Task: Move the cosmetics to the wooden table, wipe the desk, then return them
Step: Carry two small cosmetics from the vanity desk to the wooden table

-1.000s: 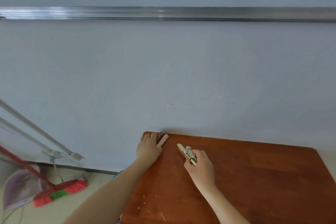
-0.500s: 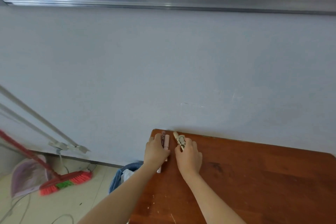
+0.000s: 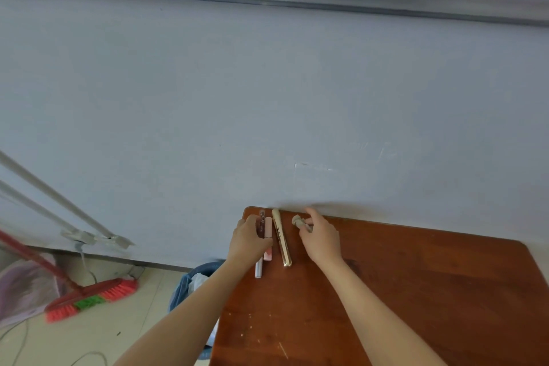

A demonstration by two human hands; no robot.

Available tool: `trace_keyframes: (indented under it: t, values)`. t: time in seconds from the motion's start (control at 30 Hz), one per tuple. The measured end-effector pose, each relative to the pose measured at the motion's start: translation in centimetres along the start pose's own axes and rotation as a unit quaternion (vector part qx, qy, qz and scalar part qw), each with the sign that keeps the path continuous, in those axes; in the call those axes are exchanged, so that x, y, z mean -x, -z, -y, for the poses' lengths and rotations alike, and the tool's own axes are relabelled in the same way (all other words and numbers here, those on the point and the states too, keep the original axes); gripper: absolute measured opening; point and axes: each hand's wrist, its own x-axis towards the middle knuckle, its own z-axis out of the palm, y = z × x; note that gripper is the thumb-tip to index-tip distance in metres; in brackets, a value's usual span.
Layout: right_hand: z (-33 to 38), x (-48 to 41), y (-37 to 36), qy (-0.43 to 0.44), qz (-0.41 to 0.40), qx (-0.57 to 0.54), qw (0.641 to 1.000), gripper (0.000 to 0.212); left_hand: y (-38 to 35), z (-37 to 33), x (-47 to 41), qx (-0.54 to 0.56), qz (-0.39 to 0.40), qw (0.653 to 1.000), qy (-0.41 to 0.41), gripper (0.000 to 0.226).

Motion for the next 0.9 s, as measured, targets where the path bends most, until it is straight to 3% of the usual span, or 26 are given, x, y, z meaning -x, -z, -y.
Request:
trace_keyframes:
  t: [0.13,0.23,0.33,0.47,0.63,0.9]
  values:
    - [0.0,-0.7,0.6,-0.006,-0.068,-0.048,0.996,0.034,0.1,0.5,0.4,-0.094,-0.016,0.994,-0.059,0.03]
    - [0.7,-0.3,0.3,0.047,-0.14,-0.028,0.989,0.031,0.0,1.5,0.4,-0.17,-0.031,0.979,-0.108,0.038]
    - [0.8,-0.1,-1.1,0.092,-0.092,0.011,0.991,0.033,-0.2,2.4,0.7,-0.186,-0.033,0.973,-0.13,0.049]
    - [0.7,-0.1,-3.0,0.089,-0.023,0.005,0.996,0.033,0.0,3.0,1.1,-0.174,-0.019,0.975,-0.136,0.087]
    - [1.1,0.3,-3.1,0.085,0.009,0.023,0.996,0.041,0.2,2.9,1.2,-0.154,-0.003,0.978,-0.139,0.048]
    - [1.3,2.0,-0.8,0.125,-0.02,0.079,0.989,0.044,1.4,2.6,1.5,-0.125,0.006,0.981,-0.148,0.046]
